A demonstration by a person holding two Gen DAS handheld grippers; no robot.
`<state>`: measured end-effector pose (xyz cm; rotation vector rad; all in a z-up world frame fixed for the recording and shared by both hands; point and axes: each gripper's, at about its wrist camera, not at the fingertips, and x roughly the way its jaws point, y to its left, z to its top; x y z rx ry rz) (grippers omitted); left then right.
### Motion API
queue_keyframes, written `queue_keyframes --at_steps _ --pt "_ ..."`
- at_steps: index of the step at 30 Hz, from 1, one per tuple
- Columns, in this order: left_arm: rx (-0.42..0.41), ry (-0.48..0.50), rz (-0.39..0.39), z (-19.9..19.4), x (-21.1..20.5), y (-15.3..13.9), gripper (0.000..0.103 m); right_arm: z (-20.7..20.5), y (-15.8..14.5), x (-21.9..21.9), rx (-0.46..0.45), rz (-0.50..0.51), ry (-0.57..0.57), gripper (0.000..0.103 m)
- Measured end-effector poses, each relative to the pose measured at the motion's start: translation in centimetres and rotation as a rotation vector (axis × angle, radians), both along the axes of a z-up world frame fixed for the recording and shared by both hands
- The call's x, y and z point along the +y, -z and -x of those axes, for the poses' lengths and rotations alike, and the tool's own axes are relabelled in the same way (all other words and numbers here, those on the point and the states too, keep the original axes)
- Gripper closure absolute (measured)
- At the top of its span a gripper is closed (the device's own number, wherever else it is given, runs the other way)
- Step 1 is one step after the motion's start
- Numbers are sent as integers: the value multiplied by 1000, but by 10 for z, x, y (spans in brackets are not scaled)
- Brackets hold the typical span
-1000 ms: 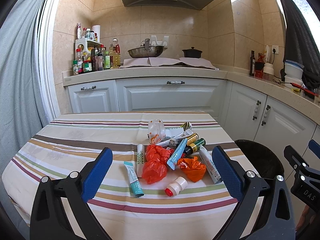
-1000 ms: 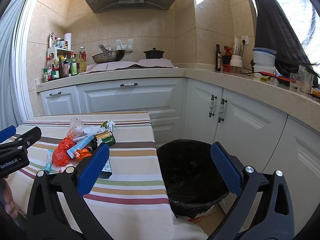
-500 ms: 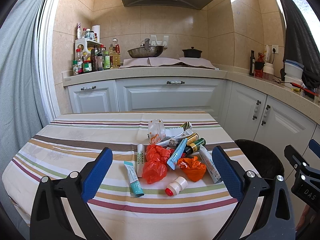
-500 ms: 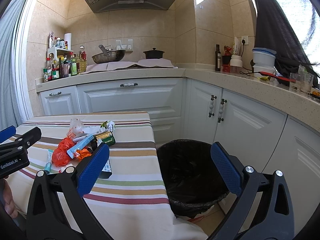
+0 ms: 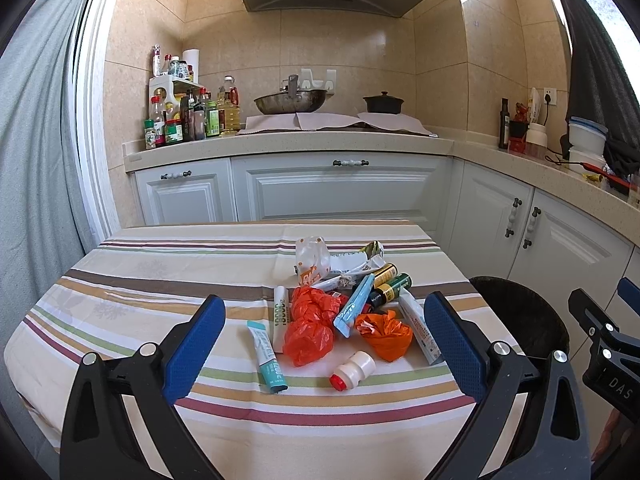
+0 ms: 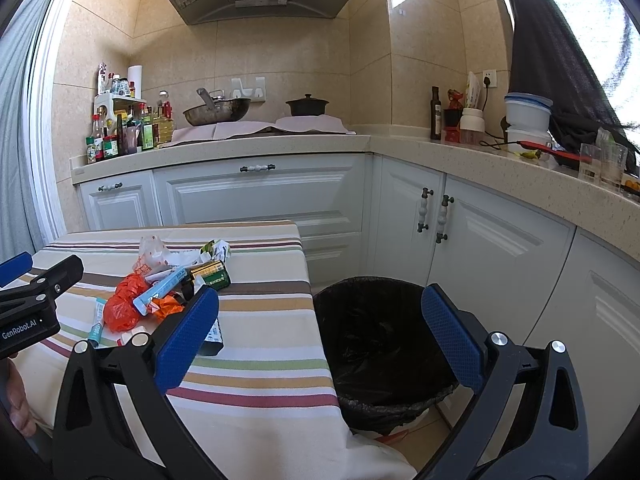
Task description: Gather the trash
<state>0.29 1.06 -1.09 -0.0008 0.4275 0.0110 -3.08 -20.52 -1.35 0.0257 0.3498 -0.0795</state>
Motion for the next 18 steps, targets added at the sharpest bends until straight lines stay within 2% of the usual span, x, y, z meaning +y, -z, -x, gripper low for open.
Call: queue_keyframes --at_steps 18 --pt "7 1 -1 0 -2 1 6 -2 6 2 9 -3 0 4"
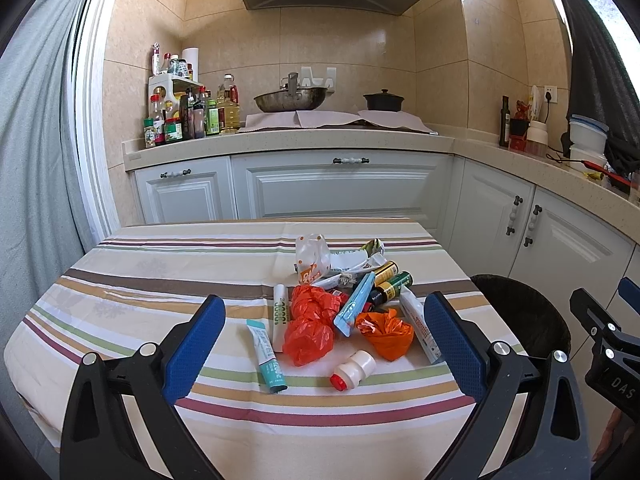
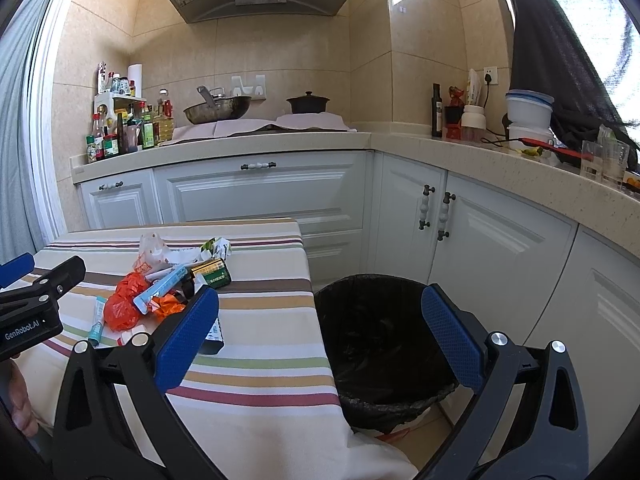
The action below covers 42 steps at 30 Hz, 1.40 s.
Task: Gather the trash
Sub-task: 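Grasp the white toothpaste tube with the right tool while the left tool grasps the teal tube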
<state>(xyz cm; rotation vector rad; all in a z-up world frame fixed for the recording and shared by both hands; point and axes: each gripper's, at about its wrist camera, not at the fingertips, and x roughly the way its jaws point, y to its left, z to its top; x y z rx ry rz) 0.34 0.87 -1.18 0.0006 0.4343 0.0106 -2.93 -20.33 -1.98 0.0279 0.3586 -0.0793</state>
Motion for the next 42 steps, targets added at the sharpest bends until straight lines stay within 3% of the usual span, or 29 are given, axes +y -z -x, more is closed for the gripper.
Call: queue_keyframes --at_steps 8,21,30,36,42 --pt "26 -4 -10 -6 4 7 6 -9 4 2 41 -10 -11 4" --pt "174 -28 -12 -21 33 35 6 -33 19 22 140 8 -81 4" --pt "212 -72 -14 -31 54 41 6 -56 21 30 186 -8 -115 5" --pt "240 -104 6 -41 70 46 7 -75 29 42 238 -14 -170 24" --pt "253 -111 -12 -47 75 50 11 -93 38 66 294 10 -238 34"
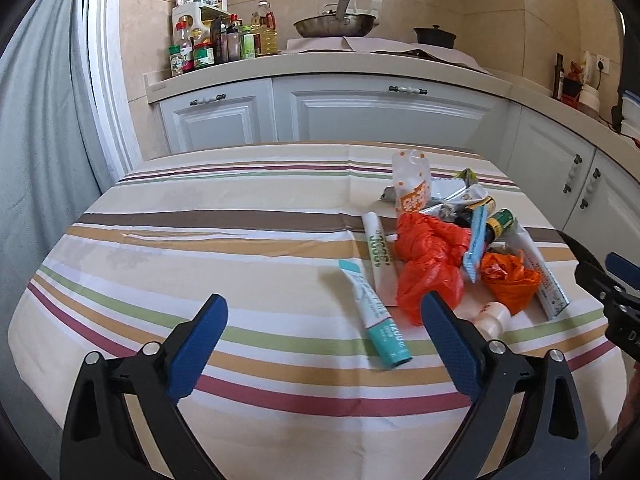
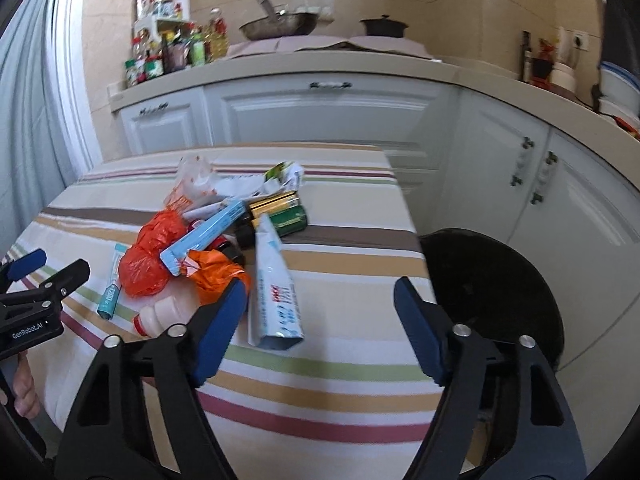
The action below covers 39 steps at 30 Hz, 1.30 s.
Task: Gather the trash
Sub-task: 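Grasp the white toothpaste tube with the right tool while the left tool grasps the teal tube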
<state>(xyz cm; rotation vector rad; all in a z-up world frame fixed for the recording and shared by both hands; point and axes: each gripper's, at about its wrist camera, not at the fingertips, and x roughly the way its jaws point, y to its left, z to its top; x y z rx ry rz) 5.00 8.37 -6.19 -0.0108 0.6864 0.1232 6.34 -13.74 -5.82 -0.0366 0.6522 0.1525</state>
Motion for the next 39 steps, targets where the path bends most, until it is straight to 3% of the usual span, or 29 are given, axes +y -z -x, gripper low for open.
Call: queue_keyframes --at_steps 5,8,14,19,28,34,39 --pt "33 -9 17 -8 11 5 27 -20 8 13 71 12 -33 44" --pt "46 -17 29 -11 15 9 27 -29 14 21 110 28 -46 49" --pt "56 -16 36 -14 18 14 27 -38 31 29 197 21 -89 74" --pt "69 -7 47 -16 16 15 27 -35 27 31 170 19 -86 79" --pt "89 8 50 -18 5 16 27 -27 17 3 123 -6 -33 79" --pt "128 8 15 -21 -10 21 27 -19 16 -19 98 -16 1 79" --pt "179 -13 14 -24 -15 29 44 -13 13 -37 66 -14 29 79"
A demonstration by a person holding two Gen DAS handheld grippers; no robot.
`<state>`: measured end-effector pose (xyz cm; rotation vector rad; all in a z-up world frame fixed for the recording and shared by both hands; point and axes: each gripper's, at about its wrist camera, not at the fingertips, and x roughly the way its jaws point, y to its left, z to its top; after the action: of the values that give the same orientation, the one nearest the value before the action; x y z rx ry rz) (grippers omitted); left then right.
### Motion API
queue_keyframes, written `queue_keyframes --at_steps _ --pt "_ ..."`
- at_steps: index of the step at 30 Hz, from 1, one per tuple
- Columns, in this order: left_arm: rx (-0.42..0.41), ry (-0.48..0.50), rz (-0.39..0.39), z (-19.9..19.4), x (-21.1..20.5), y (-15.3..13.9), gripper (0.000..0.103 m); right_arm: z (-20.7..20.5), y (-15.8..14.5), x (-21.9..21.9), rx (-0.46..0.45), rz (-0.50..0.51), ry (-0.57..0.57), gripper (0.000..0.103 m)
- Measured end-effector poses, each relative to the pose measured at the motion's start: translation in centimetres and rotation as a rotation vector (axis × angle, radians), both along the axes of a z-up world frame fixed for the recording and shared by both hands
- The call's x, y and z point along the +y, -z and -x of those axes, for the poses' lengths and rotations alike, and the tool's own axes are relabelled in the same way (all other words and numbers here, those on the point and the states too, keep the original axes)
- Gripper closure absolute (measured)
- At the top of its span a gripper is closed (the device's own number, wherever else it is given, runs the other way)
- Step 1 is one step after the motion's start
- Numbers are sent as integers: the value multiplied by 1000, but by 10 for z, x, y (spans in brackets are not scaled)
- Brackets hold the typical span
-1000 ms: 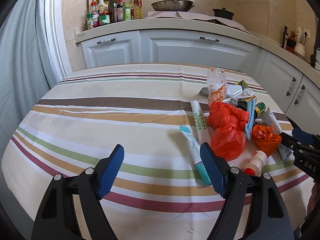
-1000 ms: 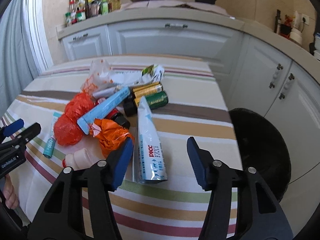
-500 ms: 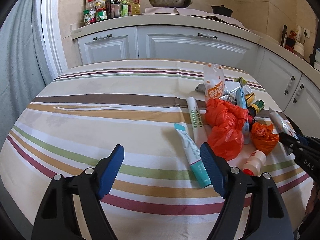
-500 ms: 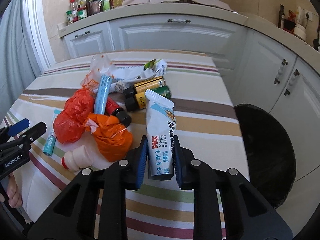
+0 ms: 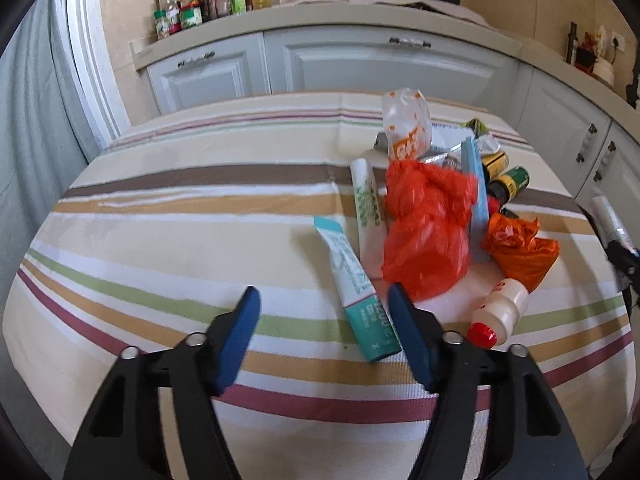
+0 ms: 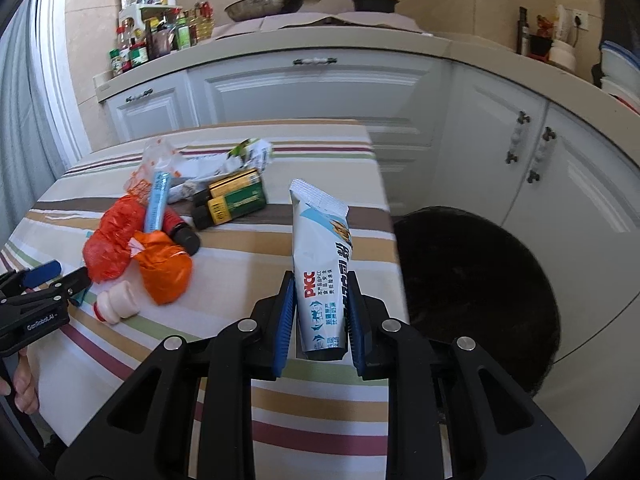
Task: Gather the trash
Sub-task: 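Carry both tubes over the black bin and open both tools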
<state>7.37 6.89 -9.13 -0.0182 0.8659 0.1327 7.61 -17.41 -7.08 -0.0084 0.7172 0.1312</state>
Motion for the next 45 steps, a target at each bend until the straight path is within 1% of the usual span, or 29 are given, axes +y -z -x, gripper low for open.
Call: queue_keyframes --at_steps 2,4,5,6,7,8,9,12,15,18,22,25,26,29,31,34,37,43,45 --pt "12 -2 5 1 -1 3 48 2 -1 -8 -7 -15 8 79" --pt "5 -7 -5 3 -3 3 53 3 -1 -14 -13 -25 13 79" --pt "2 -4 -8 4 -4 3 59 3 -1 -17 -16 -32 15 79" --pt "-2 1 -6 5 -5 3 69 5 -1 -17 -18 -35 17 79" --pt "-7 3 -7 6 -5 3 73 5 -1 -19 -20 -40 18 79" --pt "-10 -2 -21 6 -6 3 80 6 -1 -21 -22 -45 18 79" --pt "-10 -2 -26 7 -6 3 85 6 -1 -22 -23 -48 18 79" --pt "-16 -12 -12 11 -3 0 87 8 -1 -26 -30 -59 22 79" --pt "-41 -21 -29 17 -3 -6 88 11 -3 -30 -44 -64 33 79" --pt "-103 -23 -64 27 -8 -20 88 12 -5 -37 -56 -68 46 79" --pt "-190 10 -76 36 -22 -43 89 16 -9 -47 -73 -64 73 79" --pt "-242 72 -69 36 -40 -59 89 17 -13 -59 -87 -58 107 79" --pt "-257 106 -59 33 -50 -65 89 18 -14 -64 -91 -54 121 79" --pt "-285 178 -44 24 -75 -73 89 20 -18 -79 -108 -44 163 79" --pt "-292 230 -14 15 -96 -78 89 19 -19 -89 -116 -38 190 79" --pt "-301 297 3 6 -124 -79 89 17 -20 -105 -123 -27 228 79" --pt "-289 371 20 -10 -159 -75 89 13 -19 -118 -128 -21 256 79" --pt "-278 475 29 -27 -213 -69 89 4 -16 -141 -129 -27 298 79" --pt "-275 496 31 -32 -224 -66 89 0 -15 -147 -130 -33 307 79"
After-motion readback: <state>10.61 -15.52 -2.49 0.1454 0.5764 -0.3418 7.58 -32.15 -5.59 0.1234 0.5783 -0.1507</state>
